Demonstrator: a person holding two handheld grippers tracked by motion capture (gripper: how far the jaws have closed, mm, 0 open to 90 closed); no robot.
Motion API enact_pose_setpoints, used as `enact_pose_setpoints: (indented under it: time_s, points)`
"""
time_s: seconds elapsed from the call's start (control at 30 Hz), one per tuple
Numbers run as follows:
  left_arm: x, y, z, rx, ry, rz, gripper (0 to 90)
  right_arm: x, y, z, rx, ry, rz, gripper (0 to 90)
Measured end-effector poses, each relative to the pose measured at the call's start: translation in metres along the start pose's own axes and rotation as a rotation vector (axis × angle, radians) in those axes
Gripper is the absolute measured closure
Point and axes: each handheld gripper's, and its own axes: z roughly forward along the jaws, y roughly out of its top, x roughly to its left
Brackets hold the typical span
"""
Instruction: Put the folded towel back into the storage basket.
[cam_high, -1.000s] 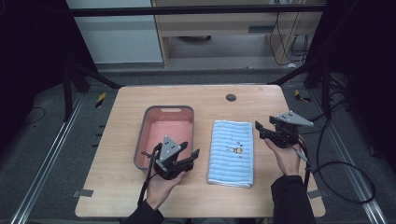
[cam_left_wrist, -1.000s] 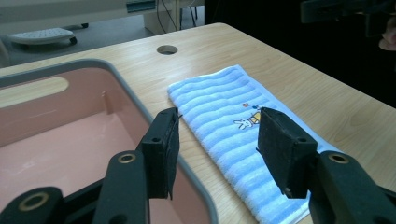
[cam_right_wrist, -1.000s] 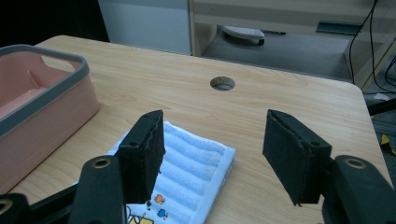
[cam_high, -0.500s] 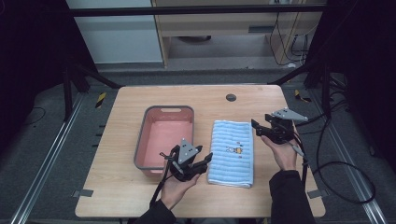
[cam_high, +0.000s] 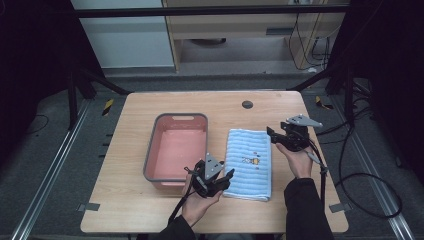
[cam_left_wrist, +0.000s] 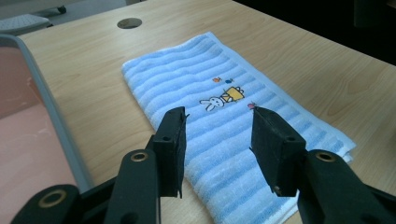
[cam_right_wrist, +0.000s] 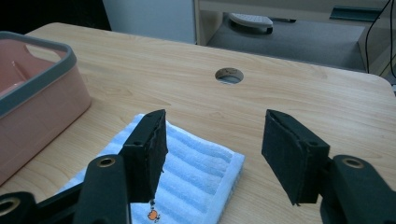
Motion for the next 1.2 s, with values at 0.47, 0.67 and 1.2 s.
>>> enact_pose_setpoints:
  time_s: [0.47, 0.67, 1.2]
  points:
    - [-0.004, -0.019, 0.016, 0.054, 0.022, -0.01, 56.7, 0.001, -0.01, 0.023, 0.058, 0.003, -0.01, 45.1]
    - [-0.004, -0.027, 0.02, 0.067, 0.035, 0.001, 56.5, -0.002, -0.023, 0.034, 0.092, 0.017, 0.022, 46.0]
    - [-0.016, -0.037, 0.028, 0.104, 0.054, 0.0, 56.7, -0.003, -0.032, 0.041, 0.14, 0.011, -0.002, 45.1]
